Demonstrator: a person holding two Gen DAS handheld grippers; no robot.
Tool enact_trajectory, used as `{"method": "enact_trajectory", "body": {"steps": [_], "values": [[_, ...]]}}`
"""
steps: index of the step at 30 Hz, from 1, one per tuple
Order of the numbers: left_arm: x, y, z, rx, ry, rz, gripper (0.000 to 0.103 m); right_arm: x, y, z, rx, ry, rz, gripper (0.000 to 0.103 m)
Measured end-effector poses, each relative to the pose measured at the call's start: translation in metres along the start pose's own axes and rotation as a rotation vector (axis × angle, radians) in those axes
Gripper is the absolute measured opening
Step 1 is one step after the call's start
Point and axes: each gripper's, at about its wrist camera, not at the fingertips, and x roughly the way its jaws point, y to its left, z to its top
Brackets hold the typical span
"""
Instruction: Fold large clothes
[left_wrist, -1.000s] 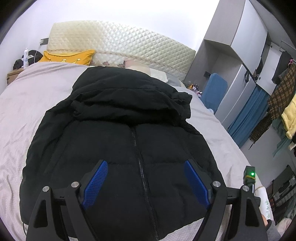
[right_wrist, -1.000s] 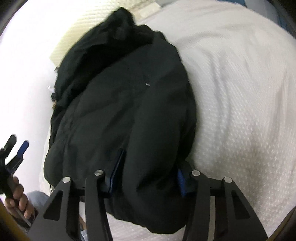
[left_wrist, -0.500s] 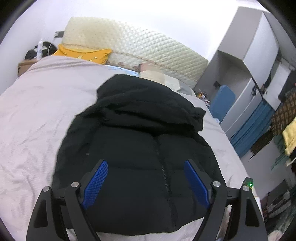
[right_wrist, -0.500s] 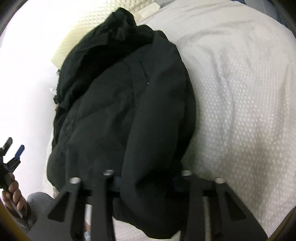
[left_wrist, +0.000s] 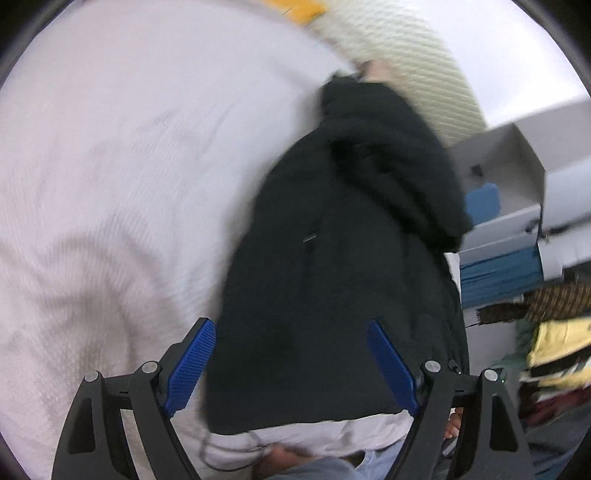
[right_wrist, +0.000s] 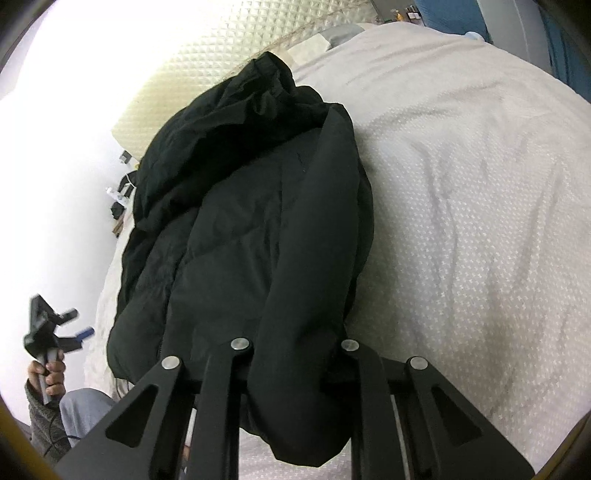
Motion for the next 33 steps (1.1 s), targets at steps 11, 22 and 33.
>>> {"method": "enact_trajectory", "body": {"steps": [11, 22, 33], "values": [[0.087, 0.043, -0.012, -0.051, 0.248, -0.134, 0.091, 0.019, -0.009, -0.002, 0.051, 0.066, -0.072, 0.018], [0.088, -0.012, -0.024, 0.133, 0.293, -0.289, 0.088, 0.033, -0.015, -0.003, 0.080, 0.092, -0.068, 0.021], [0.059, -0.059, -0.027, 0.191, 0.244, -0.213, 0.014, -0.004, 0.022, 0.006, -0.046, -0.044, 0.036, 0.017]]}}
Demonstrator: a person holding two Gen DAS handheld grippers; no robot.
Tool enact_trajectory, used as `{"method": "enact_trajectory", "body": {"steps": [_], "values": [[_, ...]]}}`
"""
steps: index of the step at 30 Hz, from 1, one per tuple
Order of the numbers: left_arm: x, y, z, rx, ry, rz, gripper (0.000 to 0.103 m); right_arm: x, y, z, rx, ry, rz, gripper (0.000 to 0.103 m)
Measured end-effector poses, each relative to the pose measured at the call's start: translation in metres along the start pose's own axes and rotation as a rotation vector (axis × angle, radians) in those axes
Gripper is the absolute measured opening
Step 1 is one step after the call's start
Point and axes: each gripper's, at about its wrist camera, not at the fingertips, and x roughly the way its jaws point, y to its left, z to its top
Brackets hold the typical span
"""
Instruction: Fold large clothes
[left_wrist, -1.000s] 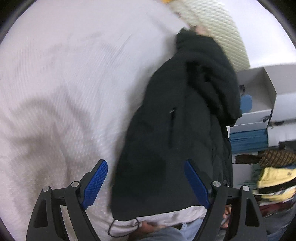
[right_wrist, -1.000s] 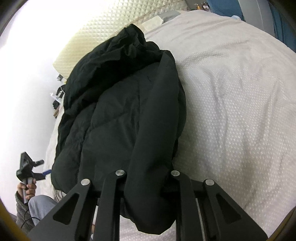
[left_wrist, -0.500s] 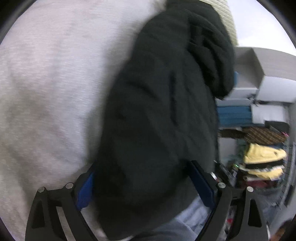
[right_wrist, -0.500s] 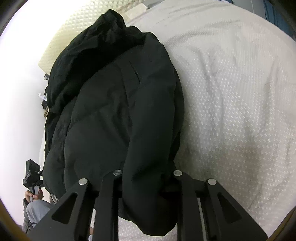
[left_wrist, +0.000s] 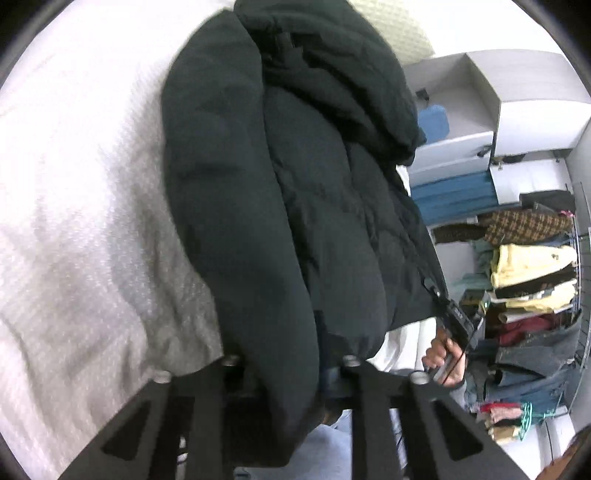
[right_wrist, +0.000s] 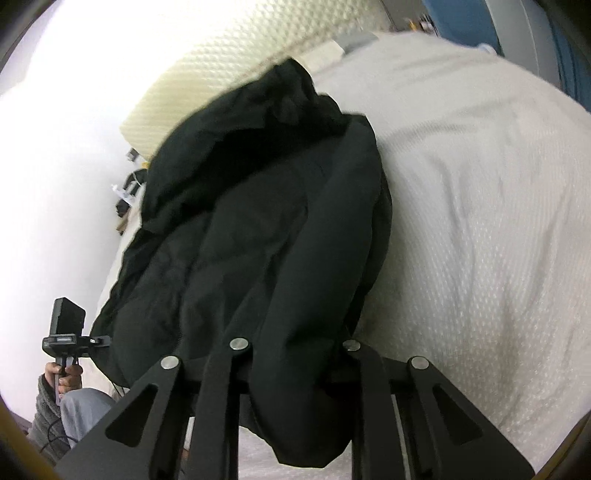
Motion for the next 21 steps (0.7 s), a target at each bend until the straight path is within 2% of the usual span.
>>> {"method": "enact_trajectory", "body": {"steps": [2, 7, 12, 15, 21], "values": [[-0.013, -0.003, -0.005, 0.007, -0.041, 0.002, 0.010, -0.009, 0.003, 0.001, -0.008, -0.023, 0.010, 0.016], [-0.054, -0.021, -0.015, 0.008, -0.158, 0.002, 0.007, -0.035, 0.008, 0.013, -0.017, -0.054, 0.060, 0.015], [-0.111, -0.033, -0.024, 0.002, -0.266, -0.025, 0.005, -0.074, 0.024, 0.034, -0.074, -0.092, 0.105, 0.015], [-0.139, -0.043, -0.034, 0.016, -0.309, -0.040, 0.005, -0.102, 0.026, 0.040, -0.073, -0.119, 0.146, 0.015], [-0.185, -0.091, -0.073, 0.101, -0.368, -0.037, 0.005, -0.157, 0.035, 0.030, -0.091, -0.152, 0.215, 0.015]]}}
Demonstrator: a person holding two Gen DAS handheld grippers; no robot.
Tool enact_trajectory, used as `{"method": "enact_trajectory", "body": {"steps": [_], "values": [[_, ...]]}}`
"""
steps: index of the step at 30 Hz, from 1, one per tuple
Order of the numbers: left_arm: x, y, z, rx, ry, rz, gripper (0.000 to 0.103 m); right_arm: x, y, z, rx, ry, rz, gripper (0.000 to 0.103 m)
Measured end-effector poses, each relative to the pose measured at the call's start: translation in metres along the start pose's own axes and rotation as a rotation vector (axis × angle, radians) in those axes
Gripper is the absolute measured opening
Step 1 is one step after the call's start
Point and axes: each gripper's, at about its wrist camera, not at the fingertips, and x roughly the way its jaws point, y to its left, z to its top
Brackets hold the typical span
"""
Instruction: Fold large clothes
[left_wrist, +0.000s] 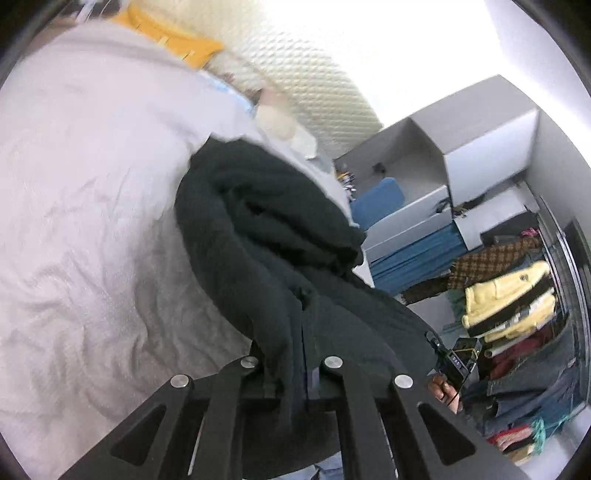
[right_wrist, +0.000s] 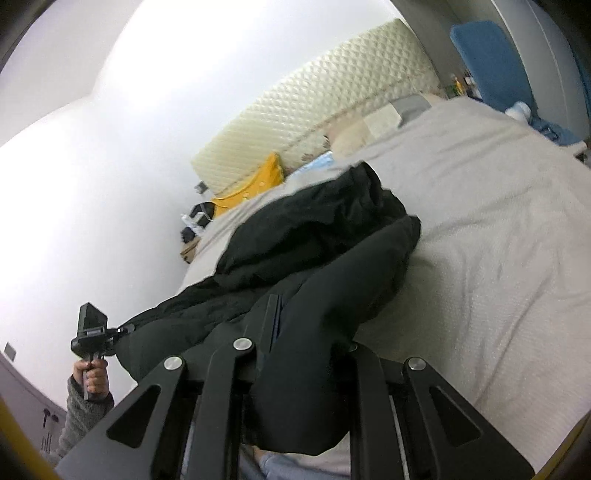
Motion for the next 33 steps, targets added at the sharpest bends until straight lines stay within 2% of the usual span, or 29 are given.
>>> {"method": "enact_trajectory", "body": {"steps": [5, 12, 14, 15, 18, 21, 28, 33], "values": [[-0.043, -0.041, -0.019, 0.041, -0.028, 0.001, 0.005, -0.048, 0.030, -0.005, -0.079, -0.033, 0.008, 0.015], [-0.072, -0.071, -0.035, 0.092, -0.034, -0.042, 0.005, -0.099, 0.051, -0.005, -0.076, -0.080, 0.051, 0.015], [-0.072, -0.078, -0.030, 0.107, -0.038, -0.026, 0.006, -0.100, 0.051, 0.003, -0.054, -0.084, 0.054, 0.015], [-0.068, -0.080, -0.023, 0.111, -0.043, 0.019, 0.006, -0.100, 0.050, 0.005, -0.053, -0.078, 0.049, 0.016], [-0.045, -0.079, 0.000, 0.124, -0.044, 0.121, 0.006, -0.074, 0.042, 0.028, -0.039, -0.043, 0.028, 0.016], [-0.017, -0.074, 0.036, 0.100, -0.036, 0.166, 0.006, -0.040, 0.030, 0.059, -0.028, -0.016, -0.014, 0.016], [0.055, -0.075, 0.119, 0.094, -0.047, 0.289, 0.007, 0.053, -0.029, 0.134, 0.187, 0.026, -0.035, 0.016], [0.116, -0.058, 0.169, 0.068, -0.049, 0.394, 0.007, 0.118, -0.063, 0.164, 0.276, 0.053, -0.142, 0.016]]}}
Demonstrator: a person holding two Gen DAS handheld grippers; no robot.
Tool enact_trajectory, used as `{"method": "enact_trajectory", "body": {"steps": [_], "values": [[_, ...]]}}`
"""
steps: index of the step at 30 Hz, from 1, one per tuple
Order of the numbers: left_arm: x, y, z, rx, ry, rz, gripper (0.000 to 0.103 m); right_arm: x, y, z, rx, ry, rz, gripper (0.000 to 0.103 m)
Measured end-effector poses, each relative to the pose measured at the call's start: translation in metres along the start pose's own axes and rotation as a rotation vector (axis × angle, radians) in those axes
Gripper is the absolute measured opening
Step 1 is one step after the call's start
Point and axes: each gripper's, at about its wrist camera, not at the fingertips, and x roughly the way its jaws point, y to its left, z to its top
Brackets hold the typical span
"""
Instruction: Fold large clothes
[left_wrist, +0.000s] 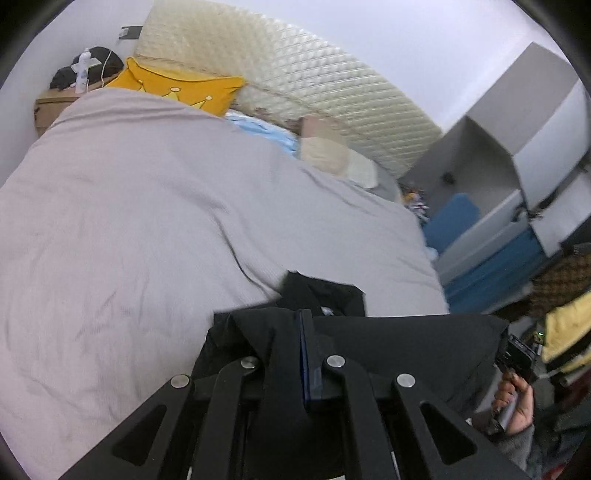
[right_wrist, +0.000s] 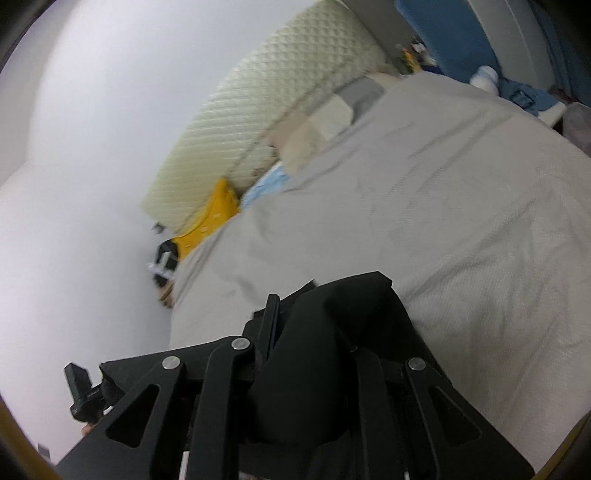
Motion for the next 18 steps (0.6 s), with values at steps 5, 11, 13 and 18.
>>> {"method": "enact_trajectory", "body": {"steps": [5, 11, 13, 18], "values": [[0.075, 0.007, 0.018, 0.005, 0.040, 0.111, 0.008, 0.062, -0.025, 0.019, 0.048, 0.053, -0.117, 0.016], [0.168, 0.027, 0.008, 0.003, 0.149, 0.171, 0.008, 0.133, -0.066, 0.010, 0.081, 0.135, -0.208, 0.016], [0.181, 0.033, 0.005, -0.013, 0.166, 0.152, 0.008, 0.147, -0.079, 0.006, 0.101, 0.154, -0.201, 0.016], [0.190, 0.049, 0.006, -0.109, 0.221, 0.062, 0.008, 0.150, -0.095, 0.005, 0.158, 0.177, -0.146, 0.021]]}}
